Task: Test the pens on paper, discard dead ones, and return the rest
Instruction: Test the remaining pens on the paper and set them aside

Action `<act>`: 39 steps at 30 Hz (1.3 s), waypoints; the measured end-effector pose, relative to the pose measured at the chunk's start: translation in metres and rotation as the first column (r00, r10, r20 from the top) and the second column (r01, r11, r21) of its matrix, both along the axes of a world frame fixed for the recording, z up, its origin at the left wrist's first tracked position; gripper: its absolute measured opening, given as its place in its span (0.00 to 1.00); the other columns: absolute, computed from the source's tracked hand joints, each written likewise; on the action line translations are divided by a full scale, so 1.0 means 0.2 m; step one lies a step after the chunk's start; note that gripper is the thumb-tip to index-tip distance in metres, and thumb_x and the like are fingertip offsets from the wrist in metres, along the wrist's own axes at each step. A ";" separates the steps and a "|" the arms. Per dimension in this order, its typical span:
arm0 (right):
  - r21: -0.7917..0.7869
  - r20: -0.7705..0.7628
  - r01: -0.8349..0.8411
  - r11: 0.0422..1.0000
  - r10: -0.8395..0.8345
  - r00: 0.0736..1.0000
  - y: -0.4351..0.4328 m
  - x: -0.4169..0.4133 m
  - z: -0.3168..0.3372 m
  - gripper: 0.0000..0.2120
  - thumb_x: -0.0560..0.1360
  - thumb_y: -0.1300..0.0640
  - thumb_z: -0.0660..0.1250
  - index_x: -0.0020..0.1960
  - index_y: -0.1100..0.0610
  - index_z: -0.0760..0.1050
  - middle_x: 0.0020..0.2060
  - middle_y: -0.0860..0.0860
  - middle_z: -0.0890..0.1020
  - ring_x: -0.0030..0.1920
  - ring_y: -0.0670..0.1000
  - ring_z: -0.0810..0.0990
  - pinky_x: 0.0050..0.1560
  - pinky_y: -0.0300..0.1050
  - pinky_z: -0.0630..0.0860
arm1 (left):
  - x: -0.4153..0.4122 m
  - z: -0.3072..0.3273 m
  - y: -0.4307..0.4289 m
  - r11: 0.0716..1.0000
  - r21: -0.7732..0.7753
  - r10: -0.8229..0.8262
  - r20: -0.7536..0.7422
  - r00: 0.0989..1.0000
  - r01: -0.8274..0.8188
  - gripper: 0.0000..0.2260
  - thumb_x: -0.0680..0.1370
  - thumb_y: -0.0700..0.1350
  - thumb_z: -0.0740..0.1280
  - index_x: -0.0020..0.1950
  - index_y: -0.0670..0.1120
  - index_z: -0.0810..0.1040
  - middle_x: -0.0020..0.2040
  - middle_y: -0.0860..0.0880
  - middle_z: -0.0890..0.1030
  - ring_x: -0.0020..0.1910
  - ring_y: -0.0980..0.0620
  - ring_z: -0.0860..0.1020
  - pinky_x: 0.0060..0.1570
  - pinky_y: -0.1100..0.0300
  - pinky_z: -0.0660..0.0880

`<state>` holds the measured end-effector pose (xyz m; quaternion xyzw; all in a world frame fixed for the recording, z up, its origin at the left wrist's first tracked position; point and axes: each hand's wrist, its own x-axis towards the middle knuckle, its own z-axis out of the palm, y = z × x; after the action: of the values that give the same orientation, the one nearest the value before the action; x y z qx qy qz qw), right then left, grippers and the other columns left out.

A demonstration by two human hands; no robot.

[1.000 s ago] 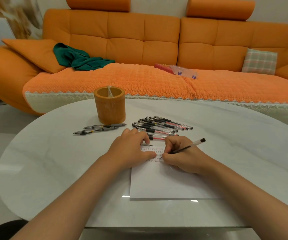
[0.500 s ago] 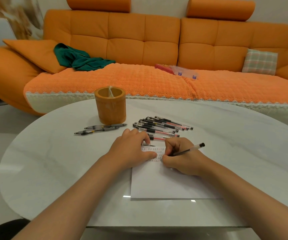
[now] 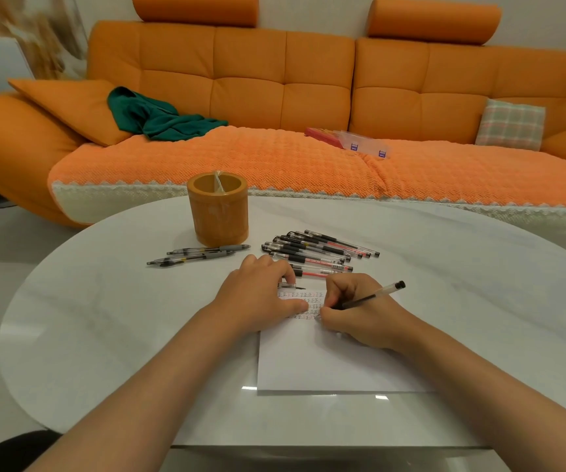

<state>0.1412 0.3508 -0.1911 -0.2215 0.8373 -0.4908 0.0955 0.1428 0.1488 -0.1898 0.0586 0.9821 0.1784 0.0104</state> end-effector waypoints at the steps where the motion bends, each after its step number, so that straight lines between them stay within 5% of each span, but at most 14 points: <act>1: -0.005 -0.004 0.005 1.000 -0.005 1.000 0.00 0.00 0.00 0.08 0.70 0.69 0.69 0.36 0.66 0.71 0.27 0.56 0.78 0.28 0.50 0.75 0.31 0.45 0.71 | 0.00 0.00 0.00 1.000 -0.002 0.000 -0.003 1.000 0.000 0.21 0.71 0.68 0.69 0.60 0.61 0.72 0.59 0.57 0.73 0.60 0.54 0.67 0.56 0.54 0.73; 24: -0.002 0.019 -0.050 0.999 0.050 0.999 0.00 0.00 0.00 0.08 0.70 0.69 0.69 0.37 0.67 0.69 0.29 0.63 0.77 0.28 0.51 0.75 0.29 0.43 0.70 | 0.01 0.01 0.00 1.000 -0.002 -0.007 -0.002 1.000 0.007 0.21 0.72 0.67 0.69 0.60 0.61 0.72 0.59 0.56 0.73 0.60 0.54 0.67 0.56 0.54 0.73; 30: -0.147 0.064 0.061 0.987 -0.052 0.997 0.01 -0.01 0.00 0.08 0.70 0.68 0.68 0.35 0.62 0.71 0.26 0.54 0.75 0.25 0.50 0.71 0.27 0.41 0.67 | 0.02 0.02 0.00 1.000 -0.002 -0.006 0.007 1.000 0.006 0.21 0.72 0.68 0.69 0.60 0.61 0.72 0.60 0.56 0.73 0.60 0.54 0.67 0.57 0.53 0.73; 34: -0.232 0.061 0.123 0.965 -0.112 0.992 0.01 -0.01 0.01 0.05 0.75 0.69 0.70 0.43 0.61 0.79 0.28 0.46 0.79 0.28 0.44 0.73 0.30 0.37 0.69 | 0.02 0.04 0.00 1.000 -0.019 -0.013 0.018 1.000 0.013 0.21 0.72 0.68 0.68 0.60 0.61 0.72 0.60 0.57 0.73 0.61 0.55 0.67 0.56 0.54 0.73; 39: -0.160 -0.009 0.116 0.980 -0.119 0.993 0.02 -0.03 0.06 0.20 0.82 0.70 0.57 0.58 0.51 0.82 0.41 0.49 0.84 0.33 0.51 0.79 0.29 0.38 0.72 | 0.03 0.06 -0.04 0.999 0.000 -0.042 0.041 0.998 0.042 0.17 0.75 0.65 0.68 0.60 0.61 0.73 0.56 0.58 0.73 0.60 0.56 0.68 0.55 0.55 0.73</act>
<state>0.1353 0.3558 -0.1798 -0.1831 0.8079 -0.5587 0.0407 0.1488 0.1415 -0.1774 0.0754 0.9803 0.1791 0.0344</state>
